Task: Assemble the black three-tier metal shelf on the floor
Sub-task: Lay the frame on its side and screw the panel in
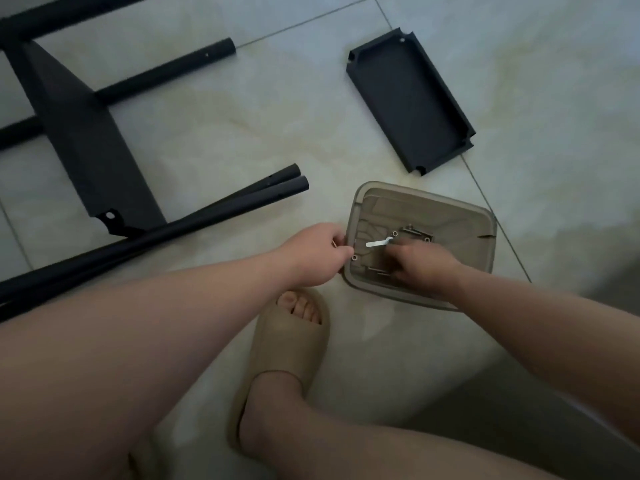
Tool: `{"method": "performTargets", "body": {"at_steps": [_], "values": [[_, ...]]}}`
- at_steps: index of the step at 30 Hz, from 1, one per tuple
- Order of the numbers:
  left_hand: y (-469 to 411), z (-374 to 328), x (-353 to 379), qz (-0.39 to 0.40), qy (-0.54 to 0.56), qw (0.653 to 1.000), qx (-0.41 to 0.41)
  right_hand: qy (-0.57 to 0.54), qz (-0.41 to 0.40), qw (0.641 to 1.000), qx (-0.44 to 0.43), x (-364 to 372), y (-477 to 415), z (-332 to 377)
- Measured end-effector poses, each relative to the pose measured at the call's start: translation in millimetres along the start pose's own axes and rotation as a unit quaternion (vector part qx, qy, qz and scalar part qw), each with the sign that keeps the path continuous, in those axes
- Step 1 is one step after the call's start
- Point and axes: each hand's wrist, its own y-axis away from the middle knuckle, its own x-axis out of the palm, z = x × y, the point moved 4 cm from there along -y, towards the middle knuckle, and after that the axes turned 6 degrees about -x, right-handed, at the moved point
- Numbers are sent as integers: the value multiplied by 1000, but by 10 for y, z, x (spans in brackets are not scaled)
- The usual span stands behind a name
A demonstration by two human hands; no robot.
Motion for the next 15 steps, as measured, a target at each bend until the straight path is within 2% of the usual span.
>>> {"method": "performTargets", "body": {"at_steps": [6, 10, 12, 15], "values": [[10, -23, -14, -6, -4, 1000, 4, 28, -4, 1000, -8, -9, -48, 77], [81, -32, -67, -6, -14, 1000, -16, -22, -16, 998, 52, -231, 83, 10], [166, -17, -161, -7, -43, 999, -23, -57, -32, 994, 83, -400, 219, -25], [358, 54, -403, -28, -103, 994, -28, -53, -57, 992, 95, -666, 453, 24]]}}
